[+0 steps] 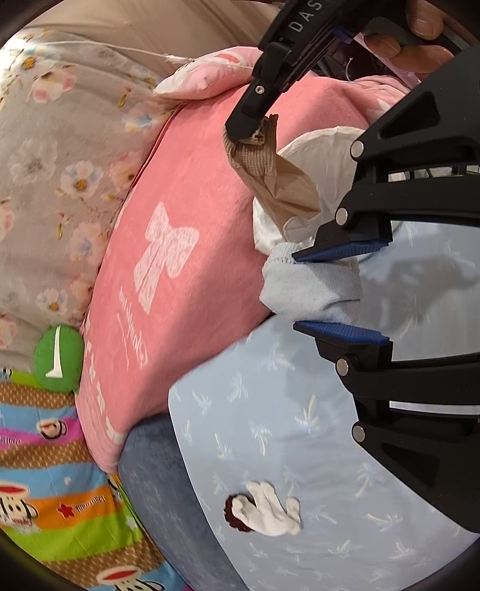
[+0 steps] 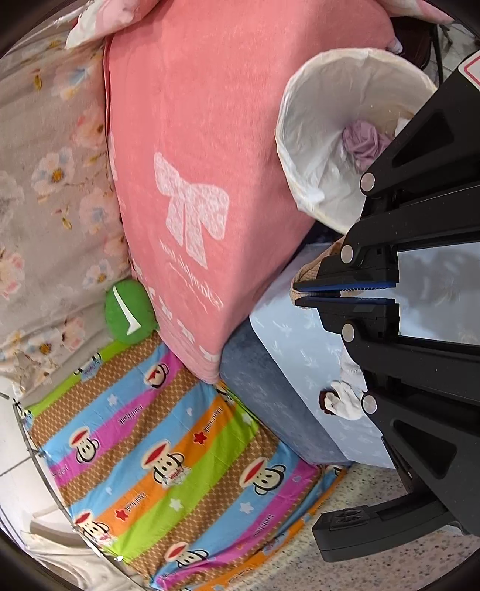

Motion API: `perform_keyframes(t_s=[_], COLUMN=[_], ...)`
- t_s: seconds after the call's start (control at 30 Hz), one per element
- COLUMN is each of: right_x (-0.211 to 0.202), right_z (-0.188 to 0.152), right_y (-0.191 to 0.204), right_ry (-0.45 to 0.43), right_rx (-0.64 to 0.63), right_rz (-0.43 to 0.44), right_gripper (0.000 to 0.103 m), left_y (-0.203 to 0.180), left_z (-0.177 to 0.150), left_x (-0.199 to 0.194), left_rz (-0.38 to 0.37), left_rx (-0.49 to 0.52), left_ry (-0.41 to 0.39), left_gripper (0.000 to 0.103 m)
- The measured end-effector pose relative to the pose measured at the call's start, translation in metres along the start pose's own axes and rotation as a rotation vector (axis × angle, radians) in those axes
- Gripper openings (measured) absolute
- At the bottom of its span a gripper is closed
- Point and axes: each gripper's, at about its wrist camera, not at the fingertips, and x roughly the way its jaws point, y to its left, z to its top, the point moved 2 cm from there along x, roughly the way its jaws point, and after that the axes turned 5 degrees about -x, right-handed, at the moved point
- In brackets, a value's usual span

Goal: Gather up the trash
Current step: 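Carry the sock and stocking over the bin and open both grippers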

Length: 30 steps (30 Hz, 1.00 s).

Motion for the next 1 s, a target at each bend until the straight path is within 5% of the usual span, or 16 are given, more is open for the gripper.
perform_keyframes(t_s=[0.5, 0.73, 1.0], right_x=[-0.028, -0.032, -0.032], right_z=[0.001, 0.001, 0.002], right_y=[-0.063, -0.07, -0.071], right_ry=[-0.029, -0.027, -0.024], right_rx=[0.076, 0.085, 0.085], right_rz=[-0.065, -0.074, -0.076], right_gripper=[0.003, 0.003, 0.009], left_y=[-0.069, -0.083, -0.084], left_z=[-0.011, -0.012, -0.01], left_x=[0.026, 0.028, 0.029], left_rz=[-0.076, -0.075, -0.065], left_rx=[0.114, 0.133, 0.122], left_ry=[0.078, 0.065, 0.055], left_gripper=[0.033, 0.047, 0.053])
